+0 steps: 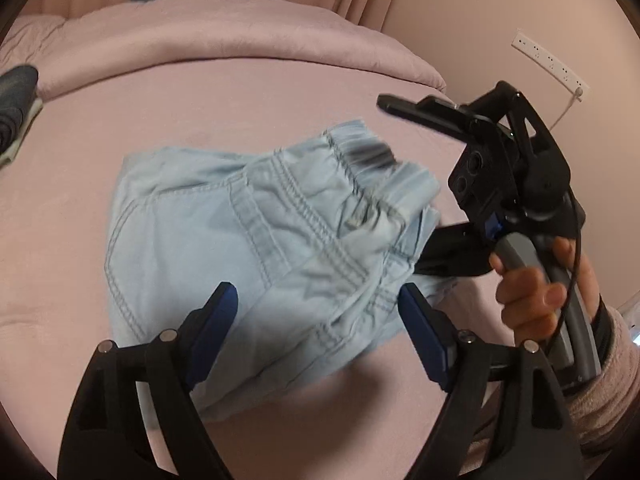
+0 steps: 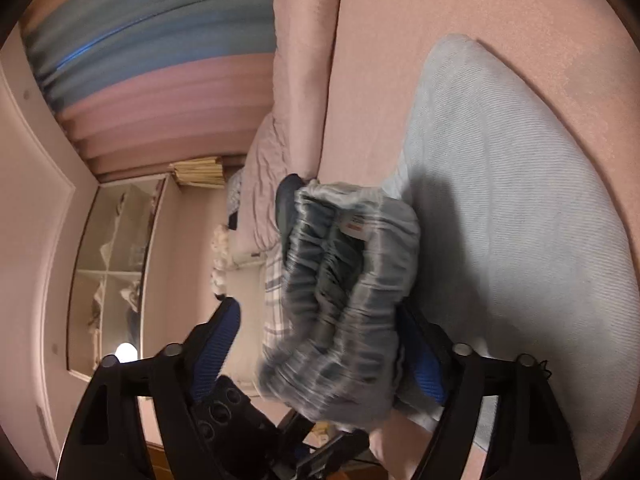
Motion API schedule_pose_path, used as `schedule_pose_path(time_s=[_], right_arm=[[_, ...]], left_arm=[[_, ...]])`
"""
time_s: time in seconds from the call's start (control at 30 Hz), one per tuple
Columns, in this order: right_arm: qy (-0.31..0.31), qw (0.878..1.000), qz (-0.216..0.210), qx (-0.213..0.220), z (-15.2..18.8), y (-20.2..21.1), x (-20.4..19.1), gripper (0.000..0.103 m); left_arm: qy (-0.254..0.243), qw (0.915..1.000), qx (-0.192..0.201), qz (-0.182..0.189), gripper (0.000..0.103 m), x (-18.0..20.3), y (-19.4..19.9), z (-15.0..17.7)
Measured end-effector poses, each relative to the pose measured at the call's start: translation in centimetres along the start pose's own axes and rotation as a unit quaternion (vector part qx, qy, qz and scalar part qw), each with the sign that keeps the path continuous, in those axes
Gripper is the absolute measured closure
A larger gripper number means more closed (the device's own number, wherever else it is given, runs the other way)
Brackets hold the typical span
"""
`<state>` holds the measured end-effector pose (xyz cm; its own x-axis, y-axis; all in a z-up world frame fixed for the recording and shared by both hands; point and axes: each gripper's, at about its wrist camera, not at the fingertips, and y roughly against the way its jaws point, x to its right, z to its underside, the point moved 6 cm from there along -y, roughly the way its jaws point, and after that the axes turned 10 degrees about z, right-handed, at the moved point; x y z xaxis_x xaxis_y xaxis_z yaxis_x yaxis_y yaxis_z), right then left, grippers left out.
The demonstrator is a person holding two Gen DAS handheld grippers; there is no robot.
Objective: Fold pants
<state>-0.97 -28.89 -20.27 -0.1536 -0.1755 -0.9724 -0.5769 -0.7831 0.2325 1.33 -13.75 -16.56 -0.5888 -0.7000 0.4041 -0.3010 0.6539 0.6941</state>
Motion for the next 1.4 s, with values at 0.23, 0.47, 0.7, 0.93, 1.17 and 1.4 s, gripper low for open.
schedule_pose_path(time_s=[0.23,0.47,0.7,0.93,1.17,1.4], right_arm=[[0.043,0.995,0.087,-0.014,-0.5,-1.1,-0.8,0.023],[0.151,0.96,0.233,-0.023,0.4,-2.5,-0.8,0.056],[0.191,0.943,0.272,-0.019,0.6,-2.8,-0.7,0.061],[0.218,0.93,0.295,-0.007,0.7,-2.6,-1.0,0.064],[0.227,0.928,0.295,-0.001,0.7,-2.6,-1.7,0.066],[0.226,0.932,0.283,0.003,0.6,-2.1,-2.1,0.067]], left_arm=[[0.056,0.9978,0.032,-0.011,0.021,-2.1,2.8,0.9],[0.113,0.9887,0.049,-0.085,0.021,-4.8,5.4,2.2],[0.154,0.9807,0.051,-0.108,0.021,-6.8,6.2,3.2],[0.165,0.9788,0.052,-0.109,0.021,-7.7,6.8,3.7],[0.169,0.9778,0.048,-0.114,0.02,-8.4,6.8,3.9],[0.179,0.9756,0.052,-0.116,0.02,-9.1,7.0,4.0]])
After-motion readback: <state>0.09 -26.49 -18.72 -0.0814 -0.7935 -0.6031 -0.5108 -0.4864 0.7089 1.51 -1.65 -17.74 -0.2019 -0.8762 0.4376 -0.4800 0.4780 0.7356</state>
